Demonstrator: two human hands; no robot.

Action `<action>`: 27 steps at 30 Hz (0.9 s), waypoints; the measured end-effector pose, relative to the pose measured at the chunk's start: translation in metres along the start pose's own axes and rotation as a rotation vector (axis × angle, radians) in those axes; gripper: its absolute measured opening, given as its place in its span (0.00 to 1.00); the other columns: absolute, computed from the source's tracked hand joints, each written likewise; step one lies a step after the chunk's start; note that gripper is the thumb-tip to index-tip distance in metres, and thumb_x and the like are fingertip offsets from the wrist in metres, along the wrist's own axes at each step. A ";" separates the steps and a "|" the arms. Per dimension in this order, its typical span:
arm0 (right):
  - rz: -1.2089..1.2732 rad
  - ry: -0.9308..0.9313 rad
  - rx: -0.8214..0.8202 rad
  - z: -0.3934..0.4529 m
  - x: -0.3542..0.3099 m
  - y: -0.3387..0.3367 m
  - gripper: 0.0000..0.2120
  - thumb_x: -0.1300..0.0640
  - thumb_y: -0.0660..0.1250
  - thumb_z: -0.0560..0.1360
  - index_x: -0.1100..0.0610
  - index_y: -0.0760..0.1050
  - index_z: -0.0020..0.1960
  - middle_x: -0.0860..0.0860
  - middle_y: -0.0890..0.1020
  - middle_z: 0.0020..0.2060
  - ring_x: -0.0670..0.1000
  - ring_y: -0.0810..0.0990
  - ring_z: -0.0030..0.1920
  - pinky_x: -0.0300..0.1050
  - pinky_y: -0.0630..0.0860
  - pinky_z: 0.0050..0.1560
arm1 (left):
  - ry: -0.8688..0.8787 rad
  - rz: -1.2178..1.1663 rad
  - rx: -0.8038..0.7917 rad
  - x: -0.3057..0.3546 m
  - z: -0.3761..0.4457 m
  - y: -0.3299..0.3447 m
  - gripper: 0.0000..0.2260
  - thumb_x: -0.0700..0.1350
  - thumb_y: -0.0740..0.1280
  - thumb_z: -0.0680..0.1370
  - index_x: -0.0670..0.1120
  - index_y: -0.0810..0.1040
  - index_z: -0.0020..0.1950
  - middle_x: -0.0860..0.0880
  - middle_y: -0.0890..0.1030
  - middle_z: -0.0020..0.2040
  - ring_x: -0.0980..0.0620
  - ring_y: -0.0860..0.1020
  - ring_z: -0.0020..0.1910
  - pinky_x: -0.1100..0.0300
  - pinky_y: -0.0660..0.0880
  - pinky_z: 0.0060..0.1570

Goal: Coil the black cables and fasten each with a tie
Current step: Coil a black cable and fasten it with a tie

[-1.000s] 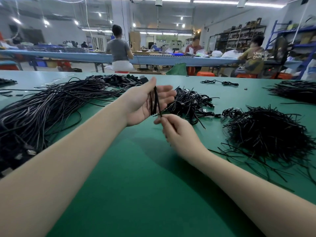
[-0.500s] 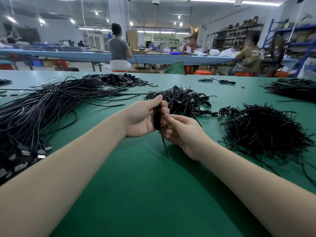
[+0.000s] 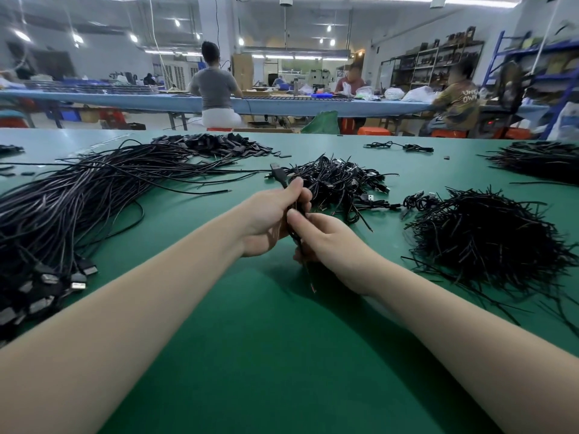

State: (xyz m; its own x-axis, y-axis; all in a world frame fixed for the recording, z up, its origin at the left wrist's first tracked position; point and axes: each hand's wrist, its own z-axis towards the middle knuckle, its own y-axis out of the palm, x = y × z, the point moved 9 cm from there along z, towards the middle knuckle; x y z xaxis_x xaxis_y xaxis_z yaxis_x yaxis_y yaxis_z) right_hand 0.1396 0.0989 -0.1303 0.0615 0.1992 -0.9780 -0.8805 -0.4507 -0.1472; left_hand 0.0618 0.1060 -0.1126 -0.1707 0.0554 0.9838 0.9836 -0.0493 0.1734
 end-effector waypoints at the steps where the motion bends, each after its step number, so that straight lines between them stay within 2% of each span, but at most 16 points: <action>1: -0.081 -0.023 -0.001 0.000 -0.003 0.001 0.15 0.44 0.63 0.78 0.55 0.71 0.40 0.50 0.72 0.30 0.50 0.73 0.31 0.50 0.72 0.40 | 0.021 0.008 0.015 0.000 0.001 0.000 0.15 0.51 0.57 0.83 0.46 0.74 0.41 0.49 0.74 0.38 0.54 0.72 0.38 0.61 0.69 0.44; 3: -0.224 -0.074 -0.002 -0.001 -0.010 0.002 0.15 0.45 0.62 0.79 0.55 0.68 0.39 0.51 0.70 0.31 0.49 0.70 0.31 0.45 0.68 0.37 | 0.053 0.033 0.047 0.001 0.000 -0.001 0.14 0.51 0.57 0.83 0.46 0.74 0.42 0.49 0.74 0.38 0.53 0.72 0.38 0.60 0.70 0.45; 5: -0.381 -0.121 -0.006 -0.002 -0.015 0.001 0.16 0.47 0.62 0.79 0.53 0.65 0.37 0.48 0.68 0.29 0.46 0.67 0.30 0.42 0.65 0.33 | 0.072 0.058 0.061 0.002 0.000 -0.001 0.15 0.51 0.57 0.83 0.46 0.74 0.42 0.49 0.74 0.38 0.53 0.72 0.37 0.60 0.71 0.46; 9: -0.489 -0.142 -0.005 -0.003 -0.016 -0.001 0.17 0.47 0.62 0.79 0.52 0.63 0.35 0.45 0.68 0.28 0.41 0.65 0.27 0.35 0.63 0.28 | 0.042 0.073 0.002 0.000 -0.003 0.004 0.15 0.52 0.56 0.83 0.46 0.74 0.41 0.50 0.74 0.39 0.53 0.73 0.37 0.61 0.71 0.47; 12: -0.640 -0.187 0.025 -0.004 -0.020 -0.003 0.19 0.45 0.63 0.78 0.53 0.62 0.34 0.45 0.68 0.27 0.41 0.67 0.24 0.34 0.64 0.26 | 0.011 0.087 -0.025 -0.002 -0.006 0.006 0.16 0.52 0.56 0.83 0.47 0.73 0.39 0.50 0.75 0.39 0.53 0.73 0.39 0.59 0.70 0.51; 14: -0.739 -0.178 0.039 -0.005 -0.019 -0.004 0.18 0.43 0.61 0.78 0.51 0.62 0.35 0.46 0.71 0.28 0.42 0.69 0.27 0.36 0.62 0.27 | 0.018 0.105 -0.030 -0.003 -0.006 0.007 0.16 0.52 0.56 0.83 0.47 0.73 0.39 0.50 0.74 0.39 0.53 0.72 0.39 0.57 0.67 0.52; 16: -0.817 -0.156 0.033 -0.004 -0.016 -0.004 0.17 0.41 0.58 0.79 0.50 0.62 0.37 0.48 0.73 0.31 0.51 0.73 0.32 0.45 0.66 0.31 | 0.036 0.116 -0.025 -0.004 -0.005 0.009 0.16 0.52 0.55 0.83 0.47 0.72 0.39 0.50 0.73 0.39 0.53 0.71 0.39 0.57 0.65 0.51; 18: -0.864 -0.136 0.043 -0.004 -0.015 -0.005 0.16 0.41 0.54 0.80 0.52 0.64 0.41 0.52 0.75 0.35 0.58 0.75 0.38 0.49 0.69 0.37 | 0.046 0.121 0.001 -0.005 -0.003 0.008 0.15 0.52 0.56 0.83 0.48 0.73 0.40 0.52 0.75 0.39 0.54 0.71 0.38 0.59 0.66 0.47; 21: -0.982 -0.120 0.115 -0.005 -0.015 -0.012 0.17 0.42 0.49 0.81 0.54 0.65 0.46 0.53 0.73 0.39 0.59 0.72 0.40 0.50 0.69 0.40 | 0.046 0.129 0.012 -0.006 -0.001 0.006 0.16 0.53 0.58 0.82 0.50 0.79 0.40 0.55 0.80 0.36 0.57 0.75 0.37 0.62 0.71 0.45; 23: -1.009 -0.087 0.147 -0.005 -0.012 -0.016 0.17 0.45 0.48 0.82 0.53 0.64 0.41 0.51 0.71 0.36 0.59 0.71 0.39 0.49 0.67 0.40 | 0.065 0.208 0.008 -0.005 0.000 0.004 0.17 0.53 0.60 0.81 0.50 0.84 0.41 0.56 0.83 0.37 0.56 0.77 0.40 0.61 0.74 0.48; 25: -0.953 -0.018 0.172 -0.002 -0.007 -0.025 0.17 0.47 0.48 0.82 0.52 0.62 0.37 0.51 0.69 0.34 0.59 0.71 0.40 0.49 0.67 0.40 | 0.129 0.268 0.105 0.002 0.000 -0.009 0.12 0.53 0.65 0.79 0.48 0.84 0.44 0.53 0.84 0.41 0.55 0.79 0.43 0.62 0.76 0.48; 27: -0.939 0.052 0.181 0.001 -0.003 -0.036 0.17 0.50 0.48 0.82 0.53 0.61 0.36 0.51 0.69 0.34 0.59 0.72 0.41 0.49 0.67 0.41 | 0.317 0.433 0.349 0.021 -0.006 -0.037 0.09 0.53 0.69 0.77 0.49 0.82 0.47 0.51 0.84 0.46 0.54 0.80 0.45 0.59 0.76 0.50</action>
State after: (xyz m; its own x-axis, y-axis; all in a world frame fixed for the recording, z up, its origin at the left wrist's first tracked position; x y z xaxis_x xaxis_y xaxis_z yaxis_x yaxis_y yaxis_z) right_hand 0.1700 0.1156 -0.1223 0.7967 0.3699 -0.4780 -0.5197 0.0155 -0.8542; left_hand 0.0214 0.1031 -0.0981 0.2899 -0.1971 0.9366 0.9194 0.3292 -0.2153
